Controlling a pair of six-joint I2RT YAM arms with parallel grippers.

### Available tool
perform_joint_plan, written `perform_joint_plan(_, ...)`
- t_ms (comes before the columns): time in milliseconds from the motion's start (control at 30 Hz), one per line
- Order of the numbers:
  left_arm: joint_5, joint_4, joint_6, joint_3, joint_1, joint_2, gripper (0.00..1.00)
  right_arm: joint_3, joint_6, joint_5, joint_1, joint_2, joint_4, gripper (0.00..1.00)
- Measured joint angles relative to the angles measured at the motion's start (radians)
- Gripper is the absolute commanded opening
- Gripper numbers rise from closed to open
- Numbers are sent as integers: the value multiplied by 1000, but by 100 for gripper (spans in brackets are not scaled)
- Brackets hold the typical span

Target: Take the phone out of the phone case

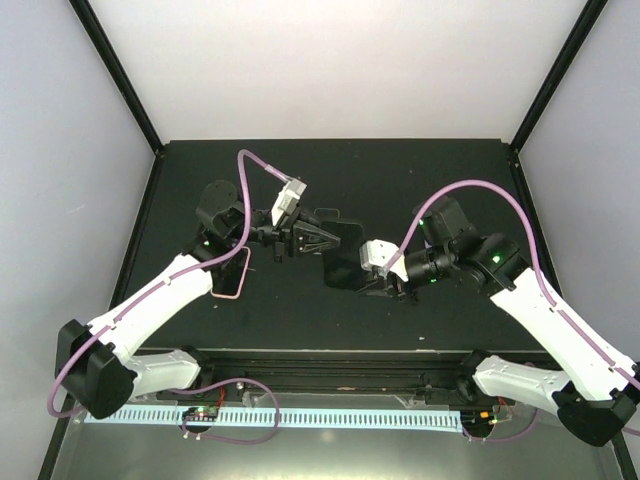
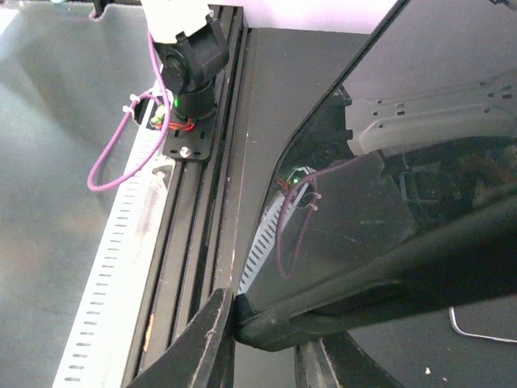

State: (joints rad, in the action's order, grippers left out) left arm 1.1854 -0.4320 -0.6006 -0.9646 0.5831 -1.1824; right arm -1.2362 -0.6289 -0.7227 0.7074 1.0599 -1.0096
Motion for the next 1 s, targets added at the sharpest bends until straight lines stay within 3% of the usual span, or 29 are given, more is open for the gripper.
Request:
perform_joint_plan(700,16,-41,-29,0,21,-24,2,-14,-219,233,56,-39,-30,22)
perform_joint_plan(1000,59,-39,-82,0,41,-30,2,-11,-201,354,52,-75,60,21)
